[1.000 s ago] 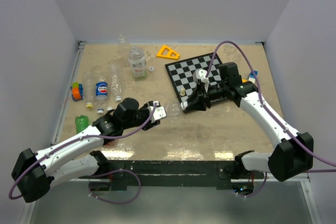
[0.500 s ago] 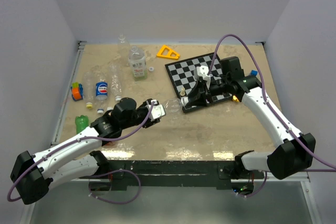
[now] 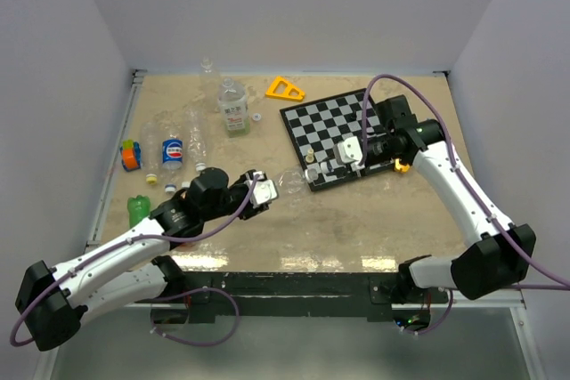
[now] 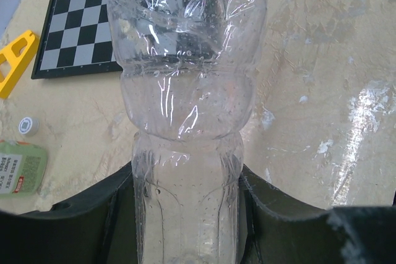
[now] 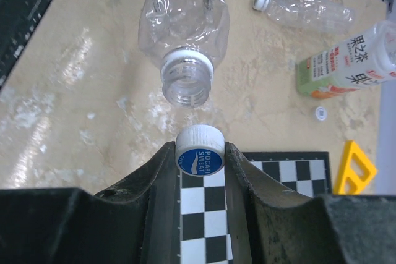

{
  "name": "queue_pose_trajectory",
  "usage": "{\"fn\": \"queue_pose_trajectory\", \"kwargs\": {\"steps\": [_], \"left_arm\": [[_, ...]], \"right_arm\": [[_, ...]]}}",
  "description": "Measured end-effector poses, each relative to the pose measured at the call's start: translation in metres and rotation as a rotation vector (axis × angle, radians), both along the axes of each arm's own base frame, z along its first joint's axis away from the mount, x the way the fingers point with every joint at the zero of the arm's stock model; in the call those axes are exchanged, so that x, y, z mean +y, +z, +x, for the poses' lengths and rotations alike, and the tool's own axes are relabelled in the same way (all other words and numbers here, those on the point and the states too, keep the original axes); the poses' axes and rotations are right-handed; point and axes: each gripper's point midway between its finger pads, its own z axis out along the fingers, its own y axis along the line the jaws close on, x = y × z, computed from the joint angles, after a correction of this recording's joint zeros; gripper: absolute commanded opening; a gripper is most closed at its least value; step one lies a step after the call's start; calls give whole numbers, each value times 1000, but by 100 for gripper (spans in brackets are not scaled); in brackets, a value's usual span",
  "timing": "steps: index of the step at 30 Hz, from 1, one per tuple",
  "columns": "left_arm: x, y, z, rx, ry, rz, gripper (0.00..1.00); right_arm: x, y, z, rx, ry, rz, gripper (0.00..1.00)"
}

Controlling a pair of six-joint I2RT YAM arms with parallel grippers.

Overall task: Unscrew the bottle caps
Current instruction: Unscrew the bottle cap from the plastic bottle, then place the bottle cap at the center of the board.

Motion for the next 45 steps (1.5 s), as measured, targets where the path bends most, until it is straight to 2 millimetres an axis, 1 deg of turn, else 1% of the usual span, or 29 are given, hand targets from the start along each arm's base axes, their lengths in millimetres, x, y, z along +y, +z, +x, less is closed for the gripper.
{"fn": "queue_pose_trajectory", "kwargs": {"steps": [3, 5, 7, 9, 11, 12, 13, 14, 15, 16, 18, 20, 22, 25, 27, 28, 31, 36, 38, 40, 42, 45], "left_arm": [[1, 1, 0, -1, 0, -1, 0], [2, 3, 0, -6, 7, -4, 0], [6, 10, 1, -27, 27, -19, 0], [13, 24, 4, -66, 62, -51, 0], [24, 41, 5, -112, 110, -101, 0], [30, 52, 5, -144, 137, -137, 0], [35, 61, 5, -171, 156, -165, 0], [41, 76, 6, -206, 186, -213, 0], [44, 84, 6, -226, 203, -239, 0], [49, 94, 6, -251, 224, -273, 0], [58, 110, 8, -290, 267, -324, 0], [66, 120, 10, -315, 313, -356, 0], [76, 126, 12, -336, 364, -381, 0], [94, 133, 13, -374, 443, -420, 0], [105, 141, 12, -399, 484, -450, 0], [108, 144, 12, -410, 500, -465, 0], [114, 149, 13, -424, 529, -481, 0], [114, 145, 16, -416, 541, -466, 0], [113, 142, 18, -412, 542, -456, 0], [112, 141, 18, -409, 542, -451, 0], [112, 140, 18, -409, 543, -451, 0], [112, 140, 18, -409, 543, -451, 0]], "right_arm": [[-2, -3, 6, -87, 31, -21, 19], [-1, -1, 10, -101, 25, -17, 19], [1, 1, 19, -94, -10, -8, 19], [3, 4, 33, -76, -77, -2, 19], [5, 7, 48, -49, -155, 14, 18], [7, 8, 55, -32, -192, 23, 19], [9, 6, 62, -11, -226, 26, 20], [13, 2, 68, 8, -260, 20, 22], [19, -2, 73, 25, -281, 15, 23], [32, -10, 78, 51, -303, 1, 24], [59, -30, 77, 117, -307, -33, 25], [88, -53, 81, 185, -325, -80, 26], [113, -74, 88, 232, -359, -117, 29], [136, -100, 108, 283, -450, -156, 31], [144, -112, 126, 307, -516, -166, 33], [148, -117, 140, 309, -562, -165, 35], [154, -136, 169, 311, -668, -169, 38], [157, -167, 206, 301, -809, -185, 41], [161, -174, 219, 295, -843, -182, 43], [163, -179, 226, 295, -865, -182, 45], [160, -186, 229, 300, -884, -191, 47], [155, -188, 231, 307, -909, -198, 49]]}}
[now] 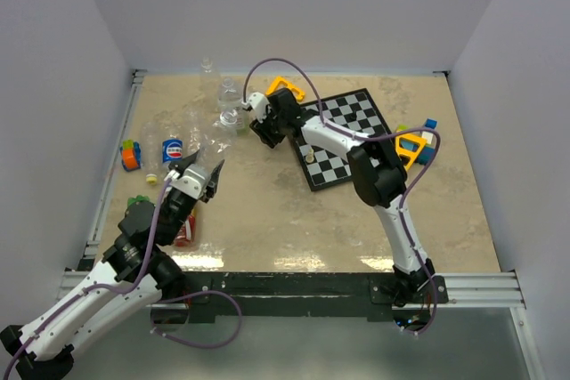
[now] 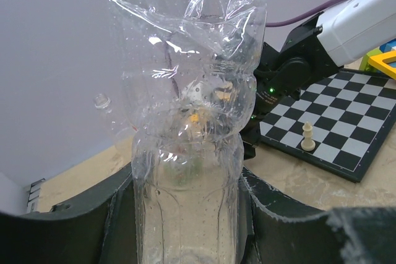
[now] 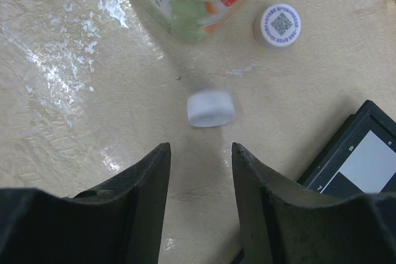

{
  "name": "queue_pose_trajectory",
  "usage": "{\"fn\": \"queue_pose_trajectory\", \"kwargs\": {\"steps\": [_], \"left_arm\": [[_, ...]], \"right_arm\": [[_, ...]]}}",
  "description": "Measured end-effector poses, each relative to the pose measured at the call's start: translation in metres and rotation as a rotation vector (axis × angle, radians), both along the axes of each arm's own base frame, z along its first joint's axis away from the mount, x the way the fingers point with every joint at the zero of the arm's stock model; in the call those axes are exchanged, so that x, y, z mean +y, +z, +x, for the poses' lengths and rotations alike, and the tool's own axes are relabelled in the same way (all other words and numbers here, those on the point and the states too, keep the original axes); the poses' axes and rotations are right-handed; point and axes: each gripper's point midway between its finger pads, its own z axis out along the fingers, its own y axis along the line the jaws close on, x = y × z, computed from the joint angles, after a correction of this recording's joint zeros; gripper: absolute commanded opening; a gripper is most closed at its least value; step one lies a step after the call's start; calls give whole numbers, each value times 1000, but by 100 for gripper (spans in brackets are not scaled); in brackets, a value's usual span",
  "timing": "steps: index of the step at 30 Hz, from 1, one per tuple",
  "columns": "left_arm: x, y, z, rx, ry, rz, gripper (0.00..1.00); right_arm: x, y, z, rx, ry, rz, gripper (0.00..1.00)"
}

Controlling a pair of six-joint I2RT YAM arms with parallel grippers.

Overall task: Unscrew the bottle caps
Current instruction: Place the bottle cap at the center of the board.

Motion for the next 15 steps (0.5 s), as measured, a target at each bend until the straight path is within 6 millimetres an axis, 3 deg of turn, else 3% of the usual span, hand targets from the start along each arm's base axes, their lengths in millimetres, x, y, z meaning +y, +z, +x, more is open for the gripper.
{"fn": "queue_pose_trajectory", "kwargs": {"steps": [10, 12, 15], "left_arm": [[-1, -1, 1, 4, -3, 5, 0], [-2, -2, 1, 6, -5, 7, 0], [-4, -4, 2, 10, -10, 11, 0]], "right_arm": [[-17, 3, 9, 23, 4, 32, 55], [-20, 10, 3, 34, 35, 42, 55], [-19, 41, -15, 20, 122, 79, 56]]}}
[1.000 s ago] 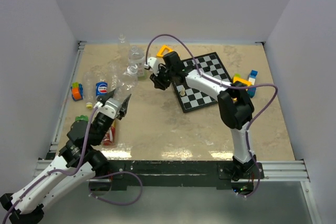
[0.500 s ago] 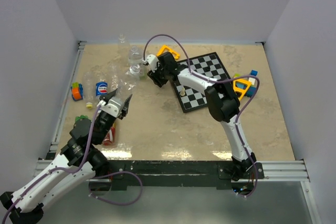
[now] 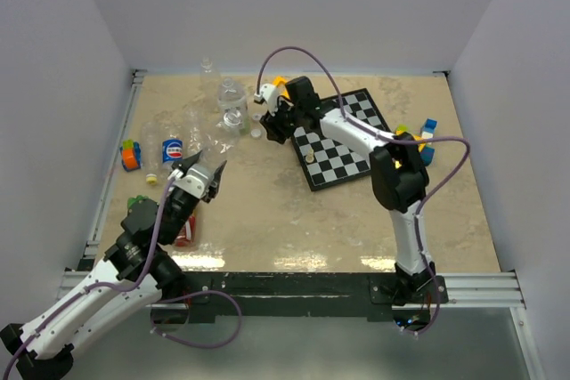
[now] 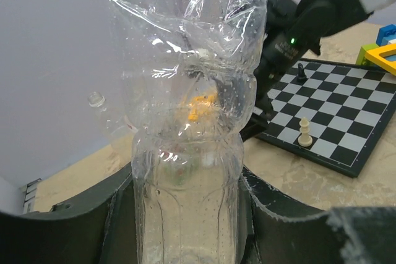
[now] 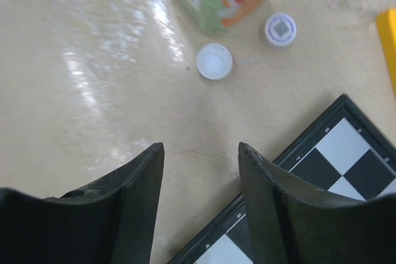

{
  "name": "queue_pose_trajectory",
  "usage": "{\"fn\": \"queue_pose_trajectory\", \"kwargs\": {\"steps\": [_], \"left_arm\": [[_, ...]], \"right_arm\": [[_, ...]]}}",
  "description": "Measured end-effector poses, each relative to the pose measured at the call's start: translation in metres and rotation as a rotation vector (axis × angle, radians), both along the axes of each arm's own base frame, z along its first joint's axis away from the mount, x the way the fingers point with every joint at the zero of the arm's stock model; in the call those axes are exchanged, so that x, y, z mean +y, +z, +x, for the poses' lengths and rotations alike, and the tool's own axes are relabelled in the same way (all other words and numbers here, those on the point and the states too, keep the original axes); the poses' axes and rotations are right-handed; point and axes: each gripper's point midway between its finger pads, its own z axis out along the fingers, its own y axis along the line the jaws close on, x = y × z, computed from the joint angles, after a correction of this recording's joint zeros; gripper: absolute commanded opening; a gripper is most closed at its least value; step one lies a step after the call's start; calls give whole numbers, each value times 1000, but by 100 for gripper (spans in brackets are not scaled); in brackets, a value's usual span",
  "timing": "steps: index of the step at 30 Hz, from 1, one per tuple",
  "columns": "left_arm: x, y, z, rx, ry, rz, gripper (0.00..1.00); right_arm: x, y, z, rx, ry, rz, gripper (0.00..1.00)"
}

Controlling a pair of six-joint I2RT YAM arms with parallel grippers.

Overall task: Unscrew the bottle caps
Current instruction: Place the bottle cap at the center of the board, then place the plastic bottle at the center of the board.

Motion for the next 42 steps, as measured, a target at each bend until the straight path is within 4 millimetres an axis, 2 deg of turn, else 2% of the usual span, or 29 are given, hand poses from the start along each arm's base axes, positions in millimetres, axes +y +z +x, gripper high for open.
{"fn": "queue_pose_trajectory", "kwargs": {"steps": [2, 4, 6, 7, 9, 12, 14, 16, 21, 26, 31, 42], "left_arm": [[-2, -2, 0, 4, -7, 0, 0], [-5, -2, -1, 14, -22, -14, 0], [-9, -1, -2, 21, -46, -41, 0], [-12, 0, -4, 24, -65, -61, 0], [-21, 2, -8, 28, -115, -99, 0], [-37, 1, -13, 46, -201, -135, 0], [-51, -4, -16, 72, -266, -140, 0], [-65, -12, -17, 103, -326, -128, 0], [-96, -36, -22, 190, -462, -87, 0], [-118, -56, -28, 250, -565, -48, 0], [-123, -56, -23, 246, -581, -57, 0], [-125, -52, -21, 230, -592, -71, 0]], "right_arm": [[2, 33, -13, -37, 65, 41, 59], [2, 77, -34, -106, 162, 94, 65], [-1, 123, -66, -181, 296, 163, 71], [-6, 147, -83, -241, 377, 198, 78], [-20, 184, -126, -358, 550, 261, 88], [-44, 212, -182, -494, 722, 335, 95], [-55, 216, -212, -523, 792, 390, 95], [-58, 216, -230, -522, 843, 438, 95], [-54, 202, -248, -425, 889, 542, 96], [-52, 201, -256, -341, 884, 611, 96], [-51, 207, -255, -301, 861, 640, 92], [-41, 218, -251, -200, 789, 701, 95]]}}
